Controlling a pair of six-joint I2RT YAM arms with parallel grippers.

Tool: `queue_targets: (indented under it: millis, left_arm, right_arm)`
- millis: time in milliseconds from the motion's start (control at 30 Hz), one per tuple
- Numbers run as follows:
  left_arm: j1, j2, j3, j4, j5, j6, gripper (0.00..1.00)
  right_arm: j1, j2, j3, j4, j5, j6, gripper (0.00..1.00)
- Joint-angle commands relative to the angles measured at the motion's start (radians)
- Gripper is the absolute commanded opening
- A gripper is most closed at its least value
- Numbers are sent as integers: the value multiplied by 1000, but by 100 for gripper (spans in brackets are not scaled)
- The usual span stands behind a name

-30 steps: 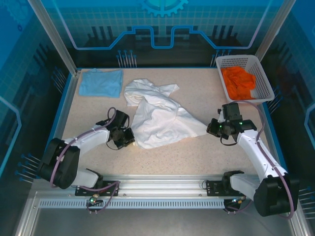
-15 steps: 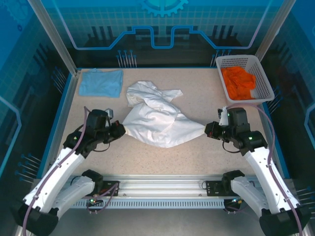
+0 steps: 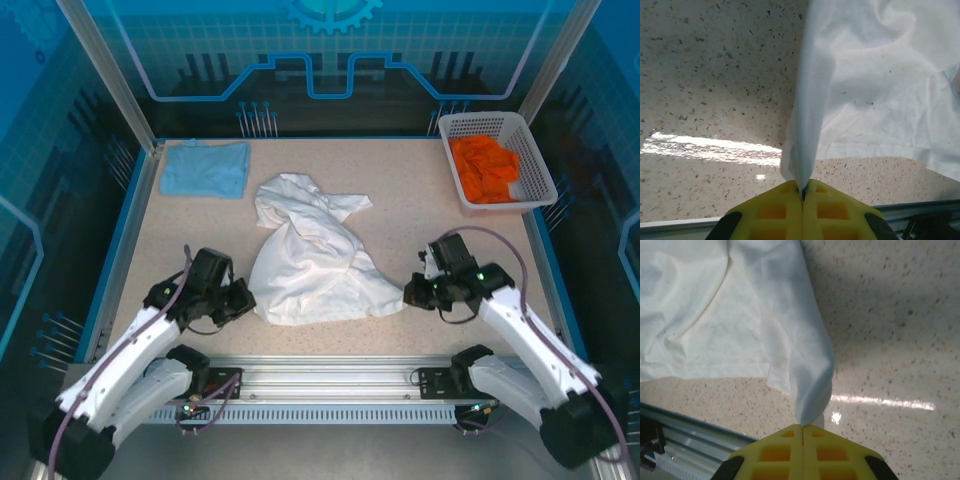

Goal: Fold and stack the t-shirts

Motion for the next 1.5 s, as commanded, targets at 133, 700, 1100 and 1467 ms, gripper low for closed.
queue_targets:
  millis: [133,700,1100,1467]
  left_arm:
    - [106,695,1262,-142,129,309,0]
    - [91,94,839,177,178,339,0]
    - [91,-417,205,-35,0,199,50]
    - [88,-72,285,156,-19,148,72]
  right_arm:
    - [-15,512,1107,-126,205,-116,0]
    - [-10,-151,737,72,278,-182,0]
    - [-10,-577,135,-150,241,48,3]
    - [-9,-570,76,-66,454,161,55]
